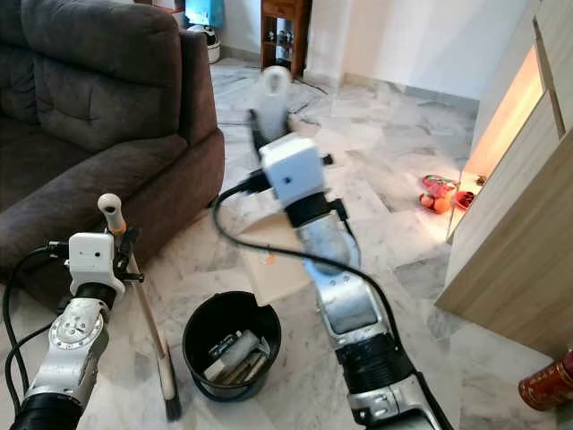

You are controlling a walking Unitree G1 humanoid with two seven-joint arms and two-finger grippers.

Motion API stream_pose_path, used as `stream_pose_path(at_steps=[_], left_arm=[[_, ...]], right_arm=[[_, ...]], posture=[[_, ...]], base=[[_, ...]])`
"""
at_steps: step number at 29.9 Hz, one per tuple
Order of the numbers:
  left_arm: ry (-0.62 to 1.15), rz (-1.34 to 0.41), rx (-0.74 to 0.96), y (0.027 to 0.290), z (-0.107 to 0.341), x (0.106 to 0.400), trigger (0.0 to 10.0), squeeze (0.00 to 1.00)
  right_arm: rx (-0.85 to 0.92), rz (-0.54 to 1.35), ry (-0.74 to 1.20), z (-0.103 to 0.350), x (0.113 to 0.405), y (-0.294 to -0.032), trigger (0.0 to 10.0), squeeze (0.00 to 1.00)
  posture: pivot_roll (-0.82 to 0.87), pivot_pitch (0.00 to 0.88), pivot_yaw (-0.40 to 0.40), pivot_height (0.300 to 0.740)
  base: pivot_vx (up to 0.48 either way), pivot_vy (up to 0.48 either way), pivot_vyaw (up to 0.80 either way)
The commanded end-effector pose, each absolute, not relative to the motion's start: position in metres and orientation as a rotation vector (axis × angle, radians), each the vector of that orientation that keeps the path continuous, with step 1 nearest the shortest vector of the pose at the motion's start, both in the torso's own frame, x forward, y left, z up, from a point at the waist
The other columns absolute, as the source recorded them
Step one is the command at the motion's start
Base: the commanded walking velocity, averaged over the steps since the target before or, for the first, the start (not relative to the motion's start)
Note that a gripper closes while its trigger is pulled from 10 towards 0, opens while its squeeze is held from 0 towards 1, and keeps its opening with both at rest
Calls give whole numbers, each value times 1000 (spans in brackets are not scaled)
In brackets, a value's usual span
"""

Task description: Sweep floor

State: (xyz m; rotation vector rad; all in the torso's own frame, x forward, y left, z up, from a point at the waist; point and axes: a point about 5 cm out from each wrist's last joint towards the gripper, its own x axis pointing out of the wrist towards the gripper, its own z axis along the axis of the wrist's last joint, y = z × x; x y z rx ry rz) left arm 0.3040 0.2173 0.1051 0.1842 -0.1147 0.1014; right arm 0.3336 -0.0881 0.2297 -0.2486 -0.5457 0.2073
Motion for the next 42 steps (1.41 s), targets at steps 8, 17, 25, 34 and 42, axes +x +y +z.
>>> stream_pose_path(at_steps=[8, 17, 25, 34, 42], left_arm=[[-183, 102, 182, 216, 118, 307, 10000, 0], [-183, 91, 180, 216, 119, 306, 10000, 0], [-185, 80, 174, 213, 120, 307, 10000, 0], [-185, 86, 174, 215, 119, 306, 10000, 0], [-185, 83, 173, 214, 119, 305, 10000, 0]], right_arm=[[-283, 5, -559, 230, 348, -125, 10000, 0], [-73, 23, -618, 243, 345, -131, 10000, 0], [100, 50, -633, 255, 345, -129, 10000, 0], [29, -158, -747, 274, 339, -152, 10000, 0], [-161, -239, -744, 266, 337, -157, 10000, 0]], posture=[[44, 0, -30, 740], [44, 0, -26, 740], [46, 0, -27, 740], [51, 0, -30, 740], [49, 0, -30, 740]], base=[[0, 0, 0], [0, 0, 0], [0, 0, 0], [0, 0, 0], [0, 0, 0]])
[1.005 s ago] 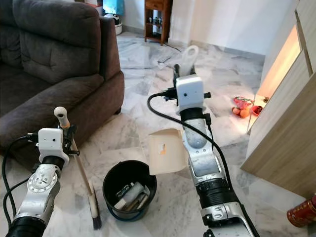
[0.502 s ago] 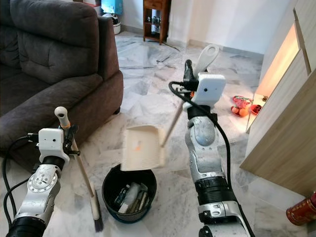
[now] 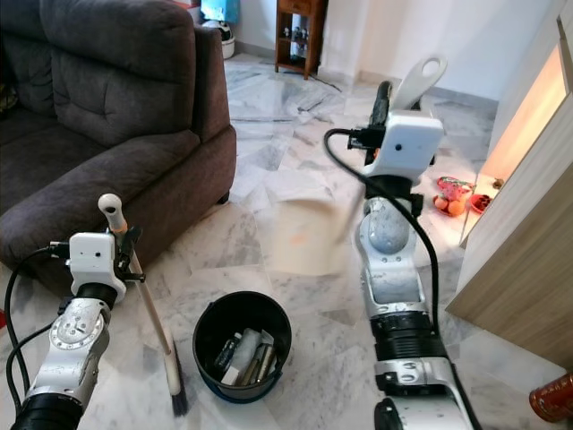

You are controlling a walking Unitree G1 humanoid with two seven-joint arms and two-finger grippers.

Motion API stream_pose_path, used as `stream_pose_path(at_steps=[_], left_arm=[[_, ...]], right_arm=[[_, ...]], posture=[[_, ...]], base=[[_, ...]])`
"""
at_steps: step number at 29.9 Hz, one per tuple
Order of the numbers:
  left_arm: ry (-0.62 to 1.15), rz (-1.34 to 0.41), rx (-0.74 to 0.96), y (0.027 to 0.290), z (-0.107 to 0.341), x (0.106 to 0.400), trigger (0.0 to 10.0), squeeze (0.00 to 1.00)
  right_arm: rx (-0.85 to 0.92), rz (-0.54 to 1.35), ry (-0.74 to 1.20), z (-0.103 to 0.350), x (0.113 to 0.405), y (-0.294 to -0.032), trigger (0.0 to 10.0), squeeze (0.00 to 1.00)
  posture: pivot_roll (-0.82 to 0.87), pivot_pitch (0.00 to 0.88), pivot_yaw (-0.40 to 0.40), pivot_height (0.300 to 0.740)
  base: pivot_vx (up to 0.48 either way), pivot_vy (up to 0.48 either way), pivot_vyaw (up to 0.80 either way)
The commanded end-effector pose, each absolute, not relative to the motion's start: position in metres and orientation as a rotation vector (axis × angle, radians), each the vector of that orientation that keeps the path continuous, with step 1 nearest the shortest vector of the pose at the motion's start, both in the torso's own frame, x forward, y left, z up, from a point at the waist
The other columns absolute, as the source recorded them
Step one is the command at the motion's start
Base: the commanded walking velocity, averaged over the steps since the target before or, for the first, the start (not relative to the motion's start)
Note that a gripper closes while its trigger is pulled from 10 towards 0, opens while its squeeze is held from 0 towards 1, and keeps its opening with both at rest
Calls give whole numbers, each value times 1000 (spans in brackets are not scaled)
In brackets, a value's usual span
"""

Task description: Sweep floor

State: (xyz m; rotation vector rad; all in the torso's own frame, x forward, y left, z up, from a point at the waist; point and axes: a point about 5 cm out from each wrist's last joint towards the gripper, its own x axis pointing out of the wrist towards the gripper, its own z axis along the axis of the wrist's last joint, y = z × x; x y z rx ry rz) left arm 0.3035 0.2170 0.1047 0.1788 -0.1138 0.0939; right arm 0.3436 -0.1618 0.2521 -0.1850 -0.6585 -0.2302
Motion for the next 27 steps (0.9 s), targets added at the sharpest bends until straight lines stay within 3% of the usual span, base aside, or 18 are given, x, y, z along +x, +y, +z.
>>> stream_pose_path(at_steps=[1, 9, 16, 23, 27], left_arm=[[-185, 82, 173, 214, 119, 305, 10000, 0], [-158, 55, 169, 213, 113, 302, 10000, 0], [-121, 5, 163, 210, 104, 294, 10000, 0], [-86, -22, 156, 209, 93, 279, 10000, 0], [-64, -23, 154, 210, 87, 272, 10000, 0]], right_arm=[[-183, -251, -734, 263, 337, -158, 10000, 0], [-366, -280, -557, 214, 347, -170, 10000, 0], [-419, -301, -462, 188, 350, -181, 10000, 0], [-449, -276, -325, 149, 349, -194, 10000, 0], [-370, -249, -245, 131, 346, -197, 10000, 0]], posture=[[49, 0, -30, 740], [53, 0, -29, 740], [53, 0, -28, 740], [66, 0, -33, 740], [80, 0, -38, 740]], base=[[0, 0, 0], [0, 0, 0], [0, 0, 0], [0, 0, 0], [0, 0, 0]])
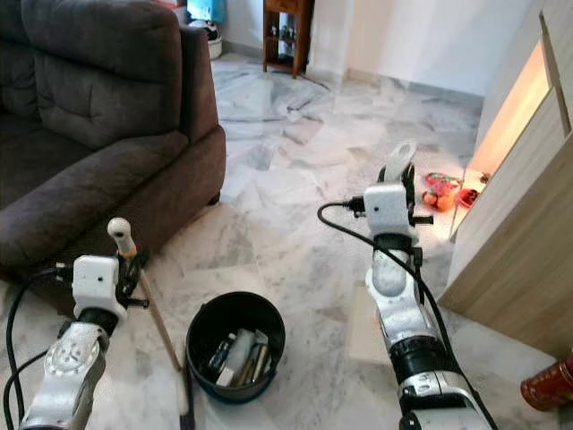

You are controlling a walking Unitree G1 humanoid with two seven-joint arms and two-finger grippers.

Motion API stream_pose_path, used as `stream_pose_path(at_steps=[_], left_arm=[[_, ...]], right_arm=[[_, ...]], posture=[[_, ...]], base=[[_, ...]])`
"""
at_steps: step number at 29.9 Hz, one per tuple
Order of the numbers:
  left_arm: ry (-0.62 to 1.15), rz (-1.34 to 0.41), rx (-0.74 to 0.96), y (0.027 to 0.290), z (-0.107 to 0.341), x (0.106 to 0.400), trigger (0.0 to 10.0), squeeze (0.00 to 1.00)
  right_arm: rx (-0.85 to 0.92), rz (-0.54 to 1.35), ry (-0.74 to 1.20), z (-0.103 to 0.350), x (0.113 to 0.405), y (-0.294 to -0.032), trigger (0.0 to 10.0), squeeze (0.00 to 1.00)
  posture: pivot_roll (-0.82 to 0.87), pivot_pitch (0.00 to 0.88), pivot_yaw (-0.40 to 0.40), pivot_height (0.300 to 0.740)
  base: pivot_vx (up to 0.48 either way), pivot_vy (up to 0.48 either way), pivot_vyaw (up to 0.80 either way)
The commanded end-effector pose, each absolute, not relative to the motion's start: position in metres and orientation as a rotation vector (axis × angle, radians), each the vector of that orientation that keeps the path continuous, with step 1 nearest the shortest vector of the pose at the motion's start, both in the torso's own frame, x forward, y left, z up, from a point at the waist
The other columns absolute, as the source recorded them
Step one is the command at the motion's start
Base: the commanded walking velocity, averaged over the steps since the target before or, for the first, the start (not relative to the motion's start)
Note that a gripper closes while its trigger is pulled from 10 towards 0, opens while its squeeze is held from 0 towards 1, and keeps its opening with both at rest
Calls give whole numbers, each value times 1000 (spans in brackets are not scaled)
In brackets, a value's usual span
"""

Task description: Sweep floor

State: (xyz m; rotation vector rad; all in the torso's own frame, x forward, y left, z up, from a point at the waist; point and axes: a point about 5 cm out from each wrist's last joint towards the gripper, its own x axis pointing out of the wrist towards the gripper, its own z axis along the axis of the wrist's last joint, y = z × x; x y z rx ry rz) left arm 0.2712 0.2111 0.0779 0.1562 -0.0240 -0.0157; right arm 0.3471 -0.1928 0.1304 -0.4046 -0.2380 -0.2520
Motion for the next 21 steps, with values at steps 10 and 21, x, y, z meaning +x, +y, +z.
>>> stream_pose_path(at_steps=[10, 21], left_arm=[[3, -12, 158, 216, 70, 255, 10000, 0], [12, -16, 168, 217, 67, 254, 10000, 0]], right_arm=[[-300, -173, -72, 87, 334, -200, 10000, 0], [-281, -153, -14, 68, 323, -207, 10000, 0]], posture=[[108, 0, -49, 740], [101, 0, -41, 740]], base=[[0, 0, 0], [0, 0, 0]])
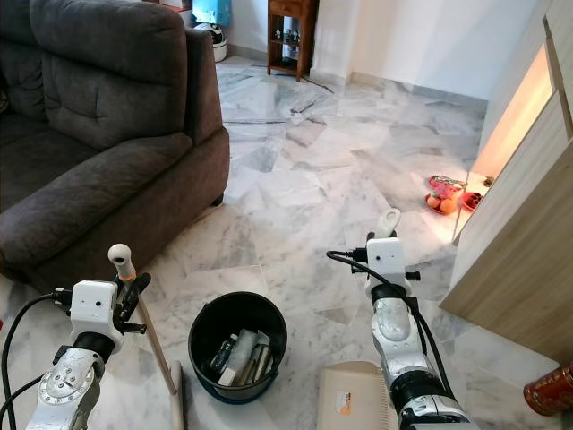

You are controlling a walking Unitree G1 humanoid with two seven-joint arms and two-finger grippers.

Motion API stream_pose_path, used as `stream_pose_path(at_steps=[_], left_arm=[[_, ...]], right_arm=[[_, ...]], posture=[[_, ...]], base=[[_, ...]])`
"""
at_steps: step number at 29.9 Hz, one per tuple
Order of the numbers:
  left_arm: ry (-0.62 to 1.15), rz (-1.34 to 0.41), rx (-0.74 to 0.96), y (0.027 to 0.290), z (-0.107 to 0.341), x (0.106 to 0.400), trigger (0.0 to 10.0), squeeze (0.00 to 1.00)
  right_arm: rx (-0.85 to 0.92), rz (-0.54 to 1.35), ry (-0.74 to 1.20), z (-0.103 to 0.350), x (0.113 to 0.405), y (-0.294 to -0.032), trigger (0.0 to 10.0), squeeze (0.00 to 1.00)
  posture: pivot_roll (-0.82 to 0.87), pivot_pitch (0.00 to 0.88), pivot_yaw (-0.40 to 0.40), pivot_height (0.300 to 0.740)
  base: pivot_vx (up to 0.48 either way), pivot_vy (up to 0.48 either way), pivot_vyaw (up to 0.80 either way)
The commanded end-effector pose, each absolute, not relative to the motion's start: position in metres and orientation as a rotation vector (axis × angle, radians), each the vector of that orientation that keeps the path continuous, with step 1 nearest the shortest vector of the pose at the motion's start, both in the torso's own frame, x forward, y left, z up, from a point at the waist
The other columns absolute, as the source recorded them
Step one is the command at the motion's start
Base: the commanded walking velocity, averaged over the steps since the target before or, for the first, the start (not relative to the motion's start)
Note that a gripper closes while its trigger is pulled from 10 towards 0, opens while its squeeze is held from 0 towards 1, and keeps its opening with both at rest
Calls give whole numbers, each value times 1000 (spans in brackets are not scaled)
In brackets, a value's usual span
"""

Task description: Sweep floor

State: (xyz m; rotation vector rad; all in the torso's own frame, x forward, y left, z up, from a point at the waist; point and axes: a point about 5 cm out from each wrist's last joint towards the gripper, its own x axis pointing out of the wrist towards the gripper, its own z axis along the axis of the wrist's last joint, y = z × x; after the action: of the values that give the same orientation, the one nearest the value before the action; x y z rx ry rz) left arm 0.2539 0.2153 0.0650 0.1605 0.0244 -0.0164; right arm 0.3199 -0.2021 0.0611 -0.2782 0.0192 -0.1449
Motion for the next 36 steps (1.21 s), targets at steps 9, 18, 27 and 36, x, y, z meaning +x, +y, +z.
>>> stream_pose_path(at_steps=[9, 18, 27, 36], left_arm=[[28, 1, 173, 220, 63, 256, 10000, 0], [25, -20, 192, 225, 67, 263, 10000, 0], [26, -48, 206, 224, 68, 271, 10000, 0], [24, -55, 206, 219, 65, 270, 10000, 0]], right_arm=[[-220, -122, 5, 62, 319, -206, 10000, 0], [-189, -110, -8, 61, 319, -196, 10000, 0], [-170, -112, 0, 55, 315, -189, 10000, 0], [-181, -103, 17, 50, 311, -190, 10000, 0]], posture=[[83, 0, -38, 740], [69, 0, 5, 740], [45, 0, 30, 740], [60, 0, 18, 740]], base=[[0, 0, 0], [-115, 0, 0], [-269, 0, 0], [-283, 0, 0]])
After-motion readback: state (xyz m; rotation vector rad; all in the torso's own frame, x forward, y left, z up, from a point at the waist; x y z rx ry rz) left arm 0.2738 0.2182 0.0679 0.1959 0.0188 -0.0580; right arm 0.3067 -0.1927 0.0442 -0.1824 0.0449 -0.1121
